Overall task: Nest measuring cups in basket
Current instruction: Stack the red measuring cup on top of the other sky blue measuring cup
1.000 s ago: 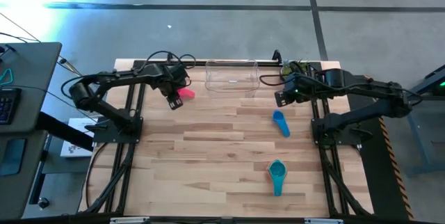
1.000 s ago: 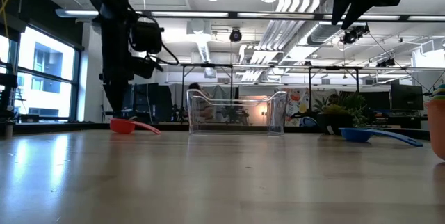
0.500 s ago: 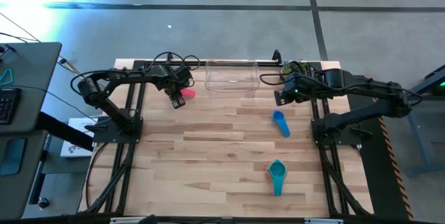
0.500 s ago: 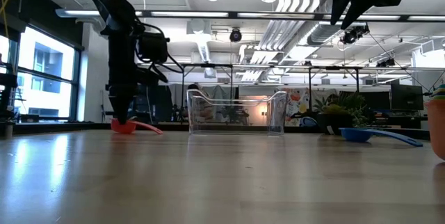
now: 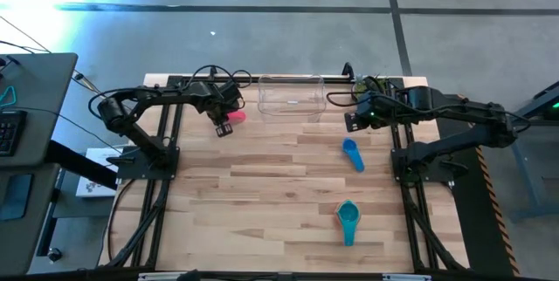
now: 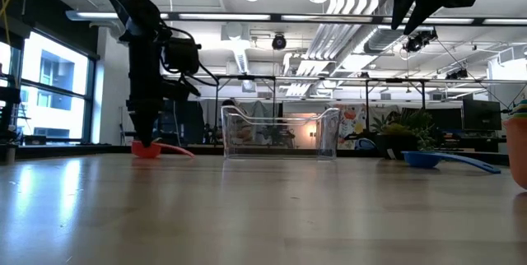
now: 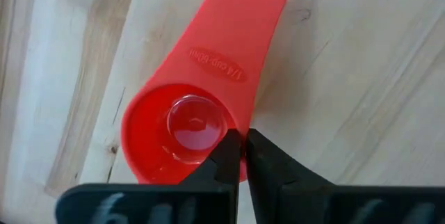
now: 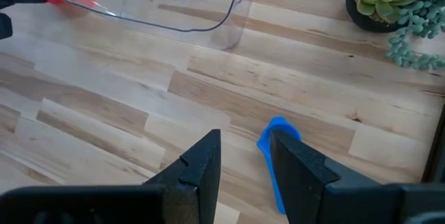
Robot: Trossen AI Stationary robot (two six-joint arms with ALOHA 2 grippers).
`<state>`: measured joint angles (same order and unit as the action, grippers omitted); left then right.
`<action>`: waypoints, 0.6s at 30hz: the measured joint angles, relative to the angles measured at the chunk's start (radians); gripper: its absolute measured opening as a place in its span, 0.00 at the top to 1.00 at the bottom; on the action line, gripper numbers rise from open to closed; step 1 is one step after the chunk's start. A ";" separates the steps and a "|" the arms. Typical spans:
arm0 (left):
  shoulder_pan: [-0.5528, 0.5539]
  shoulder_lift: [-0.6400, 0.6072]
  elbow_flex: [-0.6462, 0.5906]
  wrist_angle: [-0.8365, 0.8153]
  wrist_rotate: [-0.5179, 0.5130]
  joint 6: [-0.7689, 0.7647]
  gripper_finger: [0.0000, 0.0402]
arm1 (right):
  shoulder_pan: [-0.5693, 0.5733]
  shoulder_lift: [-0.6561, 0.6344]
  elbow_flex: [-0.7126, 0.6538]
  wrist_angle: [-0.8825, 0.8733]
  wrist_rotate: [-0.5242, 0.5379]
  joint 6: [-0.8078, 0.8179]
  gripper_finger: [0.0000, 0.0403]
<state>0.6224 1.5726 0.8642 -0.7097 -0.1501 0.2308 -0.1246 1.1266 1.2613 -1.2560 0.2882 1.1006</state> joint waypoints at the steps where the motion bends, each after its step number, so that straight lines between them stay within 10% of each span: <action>1: 0.000 0.000 0.000 0.000 0.000 0.002 0.98 | 0.000 0.000 0.000 0.000 0.000 0.002 0.71; 18: -0.128 -0.123 0.016 -0.123 0.012 0.053 1.00 | 0.009 0.000 0.000 0.059 -0.015 0.079 0.71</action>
<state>0.4942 1.4500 0.8799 -0.8331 -0.1383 0.2834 -0.1158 1.1267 1.2613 -1.1969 0.2733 1.1795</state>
